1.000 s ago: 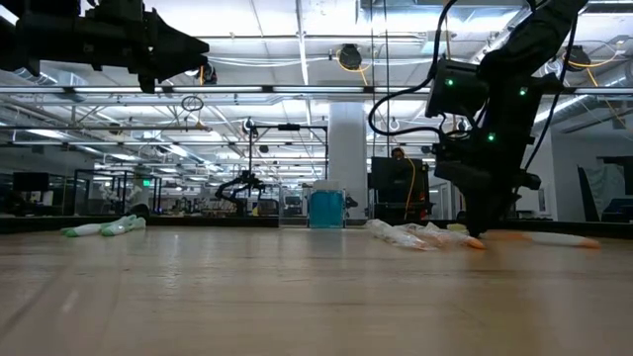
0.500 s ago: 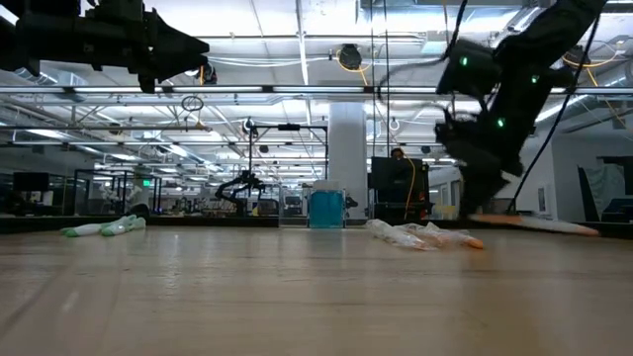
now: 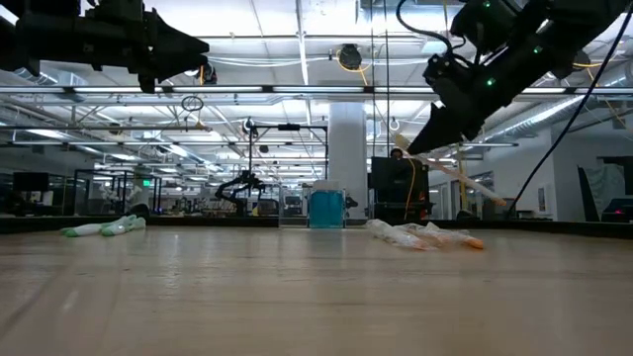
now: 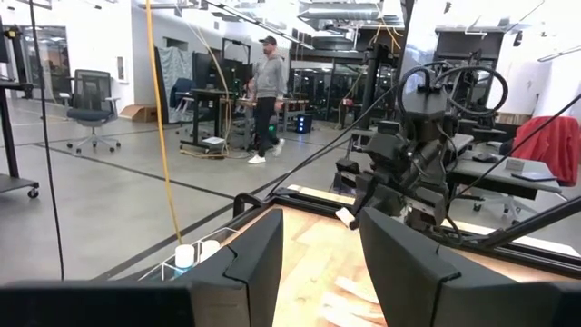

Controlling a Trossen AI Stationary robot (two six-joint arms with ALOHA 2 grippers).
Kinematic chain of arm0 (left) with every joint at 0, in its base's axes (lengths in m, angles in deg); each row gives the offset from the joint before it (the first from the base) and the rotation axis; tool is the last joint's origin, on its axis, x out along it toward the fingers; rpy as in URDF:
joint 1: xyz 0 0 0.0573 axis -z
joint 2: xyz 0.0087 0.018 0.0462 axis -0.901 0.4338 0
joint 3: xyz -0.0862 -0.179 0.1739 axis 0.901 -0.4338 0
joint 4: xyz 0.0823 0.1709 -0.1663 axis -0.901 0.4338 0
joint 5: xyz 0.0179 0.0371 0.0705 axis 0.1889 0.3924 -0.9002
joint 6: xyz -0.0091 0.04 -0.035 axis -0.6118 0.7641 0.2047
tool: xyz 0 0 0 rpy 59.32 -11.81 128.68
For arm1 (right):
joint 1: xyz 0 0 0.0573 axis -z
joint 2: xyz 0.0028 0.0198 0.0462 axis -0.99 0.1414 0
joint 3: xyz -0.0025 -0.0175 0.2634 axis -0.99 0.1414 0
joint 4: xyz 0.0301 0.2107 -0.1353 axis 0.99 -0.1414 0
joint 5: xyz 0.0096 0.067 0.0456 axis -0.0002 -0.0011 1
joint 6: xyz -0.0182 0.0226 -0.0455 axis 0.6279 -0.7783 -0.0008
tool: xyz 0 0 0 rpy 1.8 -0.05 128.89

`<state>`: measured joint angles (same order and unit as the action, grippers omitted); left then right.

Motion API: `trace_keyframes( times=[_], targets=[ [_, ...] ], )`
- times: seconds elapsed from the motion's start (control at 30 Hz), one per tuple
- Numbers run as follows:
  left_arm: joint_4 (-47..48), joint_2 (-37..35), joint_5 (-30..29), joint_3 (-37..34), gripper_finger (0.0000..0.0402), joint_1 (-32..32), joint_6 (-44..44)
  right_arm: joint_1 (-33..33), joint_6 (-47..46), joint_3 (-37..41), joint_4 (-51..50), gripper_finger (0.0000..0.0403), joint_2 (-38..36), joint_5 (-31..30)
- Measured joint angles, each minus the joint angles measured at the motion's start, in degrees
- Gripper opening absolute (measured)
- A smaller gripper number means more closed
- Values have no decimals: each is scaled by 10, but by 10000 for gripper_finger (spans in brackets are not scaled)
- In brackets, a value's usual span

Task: Pick & Place toothbrushing station
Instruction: Put the orange toothbrush into the transparent organizer

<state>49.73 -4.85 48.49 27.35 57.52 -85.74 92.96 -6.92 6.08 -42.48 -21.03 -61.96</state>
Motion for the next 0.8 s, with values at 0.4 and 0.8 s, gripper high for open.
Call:
trace_keyframes(
  times=[0.4,0.8],
  targets=[
    [0,0,0,0,157,0,0,58,55,56,223,3,0,77],
    [1,0,-10,0,157,0,9,99,58,57,201,1,8,92]
  ],
)
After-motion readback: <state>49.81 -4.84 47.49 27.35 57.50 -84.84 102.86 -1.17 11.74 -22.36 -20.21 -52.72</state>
